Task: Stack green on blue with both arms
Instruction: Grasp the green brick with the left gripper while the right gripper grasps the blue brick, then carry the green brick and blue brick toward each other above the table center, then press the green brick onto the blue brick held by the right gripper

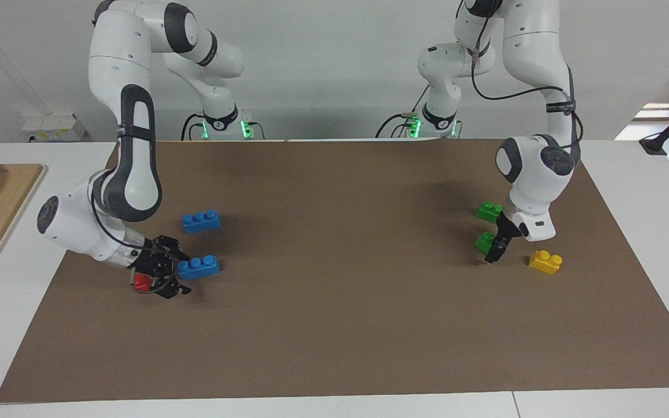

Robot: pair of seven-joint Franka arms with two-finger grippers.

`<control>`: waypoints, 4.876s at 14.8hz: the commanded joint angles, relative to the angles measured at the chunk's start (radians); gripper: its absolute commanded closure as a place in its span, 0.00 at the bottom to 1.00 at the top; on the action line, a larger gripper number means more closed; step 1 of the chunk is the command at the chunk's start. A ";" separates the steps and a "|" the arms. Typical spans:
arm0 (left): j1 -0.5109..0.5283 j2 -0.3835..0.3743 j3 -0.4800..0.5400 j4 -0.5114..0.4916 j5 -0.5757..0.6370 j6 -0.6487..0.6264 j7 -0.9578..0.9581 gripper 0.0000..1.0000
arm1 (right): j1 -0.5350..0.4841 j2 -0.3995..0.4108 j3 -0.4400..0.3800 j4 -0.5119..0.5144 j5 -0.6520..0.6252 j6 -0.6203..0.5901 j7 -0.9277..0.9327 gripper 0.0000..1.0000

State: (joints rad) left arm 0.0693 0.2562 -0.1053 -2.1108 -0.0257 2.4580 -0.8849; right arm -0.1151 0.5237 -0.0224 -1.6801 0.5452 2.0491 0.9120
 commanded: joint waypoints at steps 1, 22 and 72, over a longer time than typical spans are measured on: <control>-0.006 0.020 0.007 0.032 -0.003 -0.010 0.011 0.24 | -0.009 -0.016 0.006 -0.058 0.033 0.039 -0.070 0.00; -0.115 -0.031 0.003 0.270 -0.005 -0.332 -0.346 1.00 | -0.035 -0.025 0.006 -0.075 0.035 0.032 -0.131 1.00; -0.572 0.057 -0.013 0.242 0.141 -0.150 -1.329 1.00 | 0.655 -0.005 0.024 -0.164 0.128 0.582 0.763 1.00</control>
State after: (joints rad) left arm -0.4883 0.3005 -0.1309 -1.8682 0.0906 2.2799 -2.1859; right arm 0.5335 0.5213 0.0045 -1.8203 0.6470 2.6012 1.7004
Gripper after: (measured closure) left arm 0.656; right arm 0.652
